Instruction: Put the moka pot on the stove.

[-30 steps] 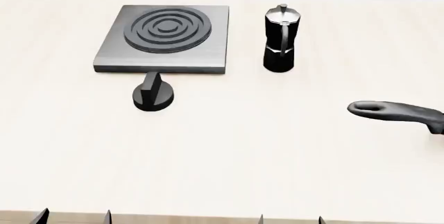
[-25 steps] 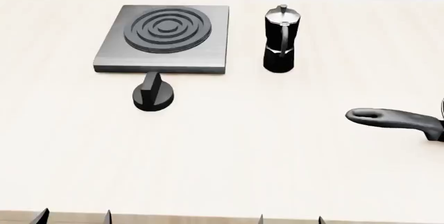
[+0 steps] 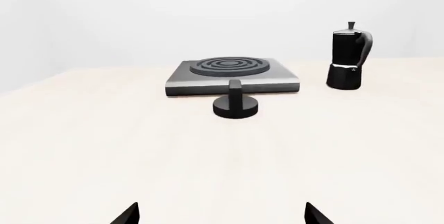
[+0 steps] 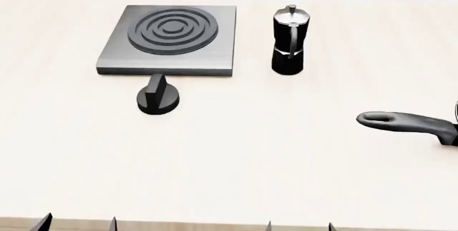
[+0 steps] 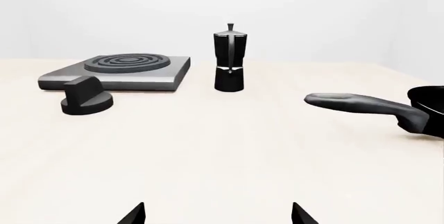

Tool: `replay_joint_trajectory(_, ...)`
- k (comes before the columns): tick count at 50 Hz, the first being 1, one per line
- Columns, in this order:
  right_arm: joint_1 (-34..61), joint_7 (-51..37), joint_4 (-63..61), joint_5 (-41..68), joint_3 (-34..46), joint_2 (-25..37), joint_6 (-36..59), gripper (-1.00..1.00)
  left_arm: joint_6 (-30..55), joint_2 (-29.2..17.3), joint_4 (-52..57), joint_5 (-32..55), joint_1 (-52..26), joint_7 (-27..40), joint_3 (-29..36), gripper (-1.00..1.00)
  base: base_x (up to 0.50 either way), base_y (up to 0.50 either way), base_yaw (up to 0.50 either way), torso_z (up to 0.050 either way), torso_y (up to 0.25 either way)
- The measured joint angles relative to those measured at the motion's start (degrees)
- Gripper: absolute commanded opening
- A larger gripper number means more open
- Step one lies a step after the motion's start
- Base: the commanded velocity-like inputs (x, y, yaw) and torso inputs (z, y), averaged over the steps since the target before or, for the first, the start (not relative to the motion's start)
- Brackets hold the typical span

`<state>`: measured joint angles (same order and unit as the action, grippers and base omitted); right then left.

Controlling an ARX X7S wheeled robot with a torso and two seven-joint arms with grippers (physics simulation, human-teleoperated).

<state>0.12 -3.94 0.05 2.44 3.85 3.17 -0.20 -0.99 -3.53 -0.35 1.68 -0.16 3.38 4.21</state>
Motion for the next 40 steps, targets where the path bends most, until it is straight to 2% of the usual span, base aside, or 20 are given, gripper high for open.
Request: replay_joint_trajectory(40,0.55,-2.59,3.57,1.99,3.49,2.67,-9.89,1.00,-8.71,-3.10,-3.20,0.59,-0.59,2.64,3.96,1.00,0.00,0.00,0.00,0.000,0.000)
